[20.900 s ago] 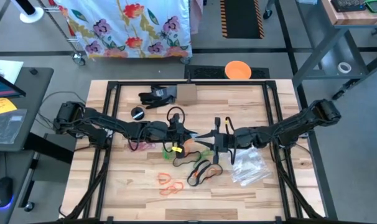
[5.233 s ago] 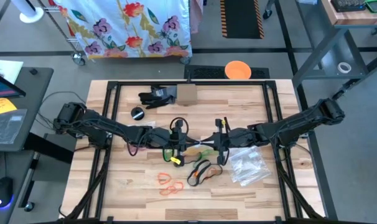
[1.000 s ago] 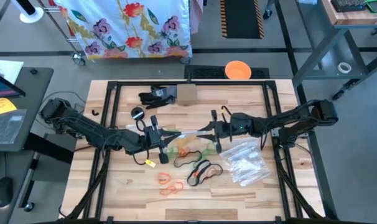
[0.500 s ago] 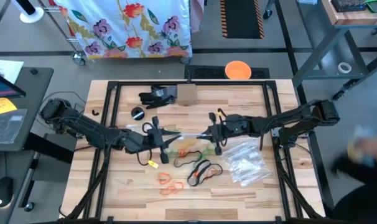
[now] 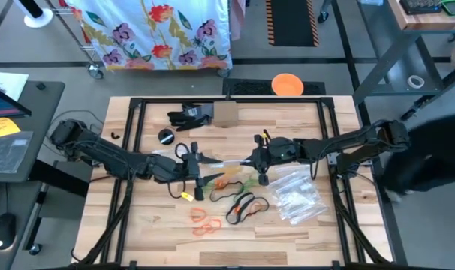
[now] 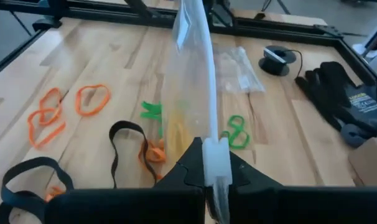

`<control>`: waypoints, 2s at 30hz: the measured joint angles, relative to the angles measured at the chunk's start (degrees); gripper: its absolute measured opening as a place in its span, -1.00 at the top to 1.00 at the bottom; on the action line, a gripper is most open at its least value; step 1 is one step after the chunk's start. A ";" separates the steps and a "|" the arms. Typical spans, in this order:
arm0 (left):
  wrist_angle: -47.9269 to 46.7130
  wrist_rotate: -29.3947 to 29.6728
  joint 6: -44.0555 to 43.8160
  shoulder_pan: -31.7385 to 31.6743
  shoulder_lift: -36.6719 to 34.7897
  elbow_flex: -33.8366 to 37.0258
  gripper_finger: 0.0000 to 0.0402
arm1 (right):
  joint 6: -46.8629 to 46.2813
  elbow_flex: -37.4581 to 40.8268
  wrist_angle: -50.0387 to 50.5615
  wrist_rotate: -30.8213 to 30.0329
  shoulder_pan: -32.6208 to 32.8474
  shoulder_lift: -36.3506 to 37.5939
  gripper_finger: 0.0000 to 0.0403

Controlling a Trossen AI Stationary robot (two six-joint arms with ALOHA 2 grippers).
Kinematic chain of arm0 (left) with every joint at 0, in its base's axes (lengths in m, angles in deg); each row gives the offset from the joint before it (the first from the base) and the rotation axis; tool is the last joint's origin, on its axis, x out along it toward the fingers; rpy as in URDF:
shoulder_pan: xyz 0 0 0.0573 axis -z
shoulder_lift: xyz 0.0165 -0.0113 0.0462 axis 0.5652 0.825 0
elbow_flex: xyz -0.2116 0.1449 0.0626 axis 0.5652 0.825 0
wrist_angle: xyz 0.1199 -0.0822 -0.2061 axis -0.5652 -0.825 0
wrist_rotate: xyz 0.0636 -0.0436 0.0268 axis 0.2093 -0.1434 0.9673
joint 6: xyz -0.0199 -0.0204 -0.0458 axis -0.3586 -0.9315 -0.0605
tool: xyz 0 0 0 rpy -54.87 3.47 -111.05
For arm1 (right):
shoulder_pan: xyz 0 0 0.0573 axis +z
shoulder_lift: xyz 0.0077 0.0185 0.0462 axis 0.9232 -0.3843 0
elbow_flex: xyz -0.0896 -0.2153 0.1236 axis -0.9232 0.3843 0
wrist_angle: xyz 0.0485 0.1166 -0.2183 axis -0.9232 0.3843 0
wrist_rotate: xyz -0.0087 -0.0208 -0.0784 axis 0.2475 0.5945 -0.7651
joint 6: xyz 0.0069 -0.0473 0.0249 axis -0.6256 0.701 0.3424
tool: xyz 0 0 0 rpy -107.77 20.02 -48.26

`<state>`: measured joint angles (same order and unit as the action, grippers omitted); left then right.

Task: Sort rubber bands
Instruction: Close the transparent zip bag

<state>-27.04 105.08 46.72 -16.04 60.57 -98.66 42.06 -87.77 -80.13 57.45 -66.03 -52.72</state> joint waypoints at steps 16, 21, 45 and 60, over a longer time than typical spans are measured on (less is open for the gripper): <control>-34.40 18.21 1.65 -0.43 23.56 -28.31 0.12 | -1.01 0.02 3.51 0.02 0.17 -0.04 1.00; -46.97 18.30 -4.70 -1.60 27.56 -33.39 0.12 | -1.89 0.02 3.70 0.04 0.22 -0.04 1.00; -47.79 21.31 -3.76 -2.12 28.07 -33.74 0.98 | -2.75 0.02 3.56 0.30 0.48 -0.04 0.86; -68.72 25.45 -17.65 1.66 21.12 -33.65 1.00 | -3.84 0.04 16.69 -7.69 0.57 10.95 0.18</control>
<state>-95.76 130.54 29.07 -14.39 81.69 -132.31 38.21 -87.72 -63.44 49.76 -65.47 -41.77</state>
